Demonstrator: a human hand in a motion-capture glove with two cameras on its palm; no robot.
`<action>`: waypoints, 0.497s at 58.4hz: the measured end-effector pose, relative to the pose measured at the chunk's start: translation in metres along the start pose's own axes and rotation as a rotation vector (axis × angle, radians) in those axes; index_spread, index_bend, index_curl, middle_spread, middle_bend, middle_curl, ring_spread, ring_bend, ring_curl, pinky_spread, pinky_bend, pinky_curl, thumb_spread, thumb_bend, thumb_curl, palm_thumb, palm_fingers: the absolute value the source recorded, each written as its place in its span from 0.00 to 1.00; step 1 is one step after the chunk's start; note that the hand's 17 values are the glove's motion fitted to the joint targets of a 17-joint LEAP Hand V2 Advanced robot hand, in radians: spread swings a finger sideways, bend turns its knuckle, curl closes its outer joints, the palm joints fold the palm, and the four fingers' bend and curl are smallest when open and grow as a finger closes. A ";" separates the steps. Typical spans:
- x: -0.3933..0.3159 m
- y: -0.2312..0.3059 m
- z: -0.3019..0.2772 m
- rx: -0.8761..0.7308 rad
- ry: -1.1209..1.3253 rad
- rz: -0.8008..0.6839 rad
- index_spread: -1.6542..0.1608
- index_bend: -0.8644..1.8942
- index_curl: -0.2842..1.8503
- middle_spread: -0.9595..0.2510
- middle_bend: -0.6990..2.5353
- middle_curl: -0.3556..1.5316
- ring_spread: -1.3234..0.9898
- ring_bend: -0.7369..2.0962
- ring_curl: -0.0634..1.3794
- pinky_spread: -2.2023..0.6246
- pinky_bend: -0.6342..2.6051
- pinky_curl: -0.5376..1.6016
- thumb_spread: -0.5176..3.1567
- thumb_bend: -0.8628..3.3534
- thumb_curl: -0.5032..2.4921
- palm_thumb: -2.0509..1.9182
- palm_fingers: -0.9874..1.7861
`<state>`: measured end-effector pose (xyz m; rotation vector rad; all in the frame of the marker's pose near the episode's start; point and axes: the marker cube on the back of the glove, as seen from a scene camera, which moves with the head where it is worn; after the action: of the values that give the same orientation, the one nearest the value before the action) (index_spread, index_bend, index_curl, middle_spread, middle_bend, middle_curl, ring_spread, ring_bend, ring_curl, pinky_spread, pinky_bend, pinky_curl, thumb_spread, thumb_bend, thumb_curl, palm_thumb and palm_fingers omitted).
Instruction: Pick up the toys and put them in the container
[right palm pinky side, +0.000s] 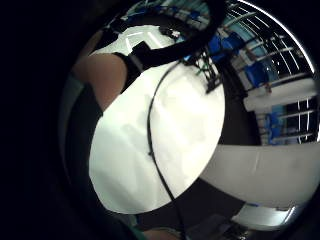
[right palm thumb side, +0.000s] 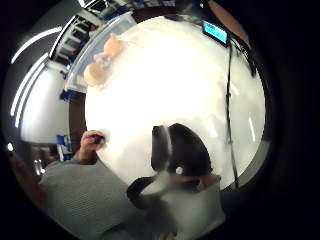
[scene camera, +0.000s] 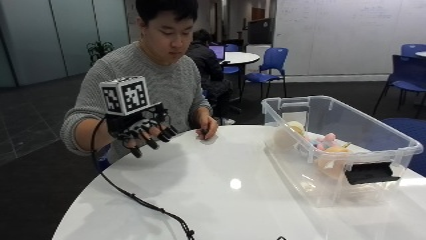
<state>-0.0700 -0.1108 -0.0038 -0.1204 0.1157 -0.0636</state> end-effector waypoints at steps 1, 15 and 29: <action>0.000 0.008 0.001 0.004 -0.012 0.012 0.70 0.38 0.30 0.63 0.27 0.37 0.49 0.45 0.28 0.77 0.56 0.40 0.52 0.20 0.28 0.53 0.35; -0.079 0.126 0.032 0.044 -0.052 -0.017 0.69 0.39 0.32 0.63 0.27 0.37 0.49 0.44 0.27 0.78 0.55 0.39 0.52 0.20 0.27 0.52 0.36; -0.096 0.154 0.057 -0.015 -0.067 0.036 0.69 0.39 0.33 0.64 0.27 0.38 0.50 0.43 0.27 0.78 0.52 0.39 0.53 0.20 0.27 0.52 0.36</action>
<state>-0.1500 0.0548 0.0438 -0.1355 0.0514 -0.0228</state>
